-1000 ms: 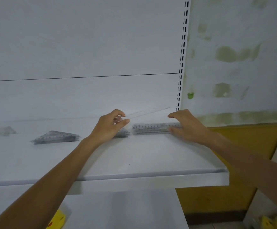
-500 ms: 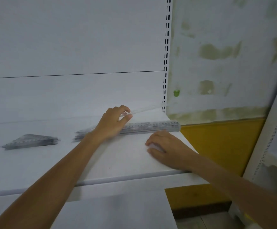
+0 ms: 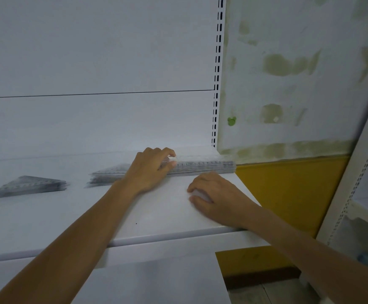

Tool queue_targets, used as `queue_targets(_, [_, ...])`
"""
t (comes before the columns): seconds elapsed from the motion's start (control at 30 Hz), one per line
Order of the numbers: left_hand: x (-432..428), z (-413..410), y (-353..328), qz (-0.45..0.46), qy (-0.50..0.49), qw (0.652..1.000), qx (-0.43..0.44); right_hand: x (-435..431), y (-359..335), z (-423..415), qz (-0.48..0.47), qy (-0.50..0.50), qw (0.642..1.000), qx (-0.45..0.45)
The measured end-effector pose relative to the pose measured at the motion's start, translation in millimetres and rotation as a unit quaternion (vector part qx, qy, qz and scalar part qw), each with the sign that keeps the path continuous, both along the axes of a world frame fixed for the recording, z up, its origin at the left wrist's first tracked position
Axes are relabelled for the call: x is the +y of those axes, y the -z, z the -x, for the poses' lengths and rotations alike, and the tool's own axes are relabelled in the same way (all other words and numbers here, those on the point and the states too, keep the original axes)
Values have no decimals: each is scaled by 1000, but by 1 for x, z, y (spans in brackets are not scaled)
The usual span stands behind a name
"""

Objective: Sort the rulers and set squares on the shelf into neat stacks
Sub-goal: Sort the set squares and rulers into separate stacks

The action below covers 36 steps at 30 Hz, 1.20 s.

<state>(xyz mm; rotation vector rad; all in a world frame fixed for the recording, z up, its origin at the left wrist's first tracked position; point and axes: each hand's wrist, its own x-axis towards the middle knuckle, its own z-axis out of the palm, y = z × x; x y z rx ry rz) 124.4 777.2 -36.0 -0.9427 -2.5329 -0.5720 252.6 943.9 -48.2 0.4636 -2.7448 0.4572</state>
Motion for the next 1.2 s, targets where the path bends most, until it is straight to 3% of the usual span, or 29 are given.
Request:
queue_targets(0.4, [2,4,5,42,-27,998,-24,0,0,0,-1,0,1000,-2])
queue_targets(0.6, [-12,-2,-4,11,-27,1000,-2,2,-3,0,6,5,1000,-22])
queue_targets(0.77, [-79,-9,-22,-38,-41,998,-2,-13,-16,4,1,7,1000,6])
queue_targets(1.03, [-263,-57,-45,-51,-148,988,5,-183,-82,55,96,-80,986,110])
queue_targets(1.2, [-391,-98,-47,-48,-239,970,12,-316,-90,66,115,-146,978,92])
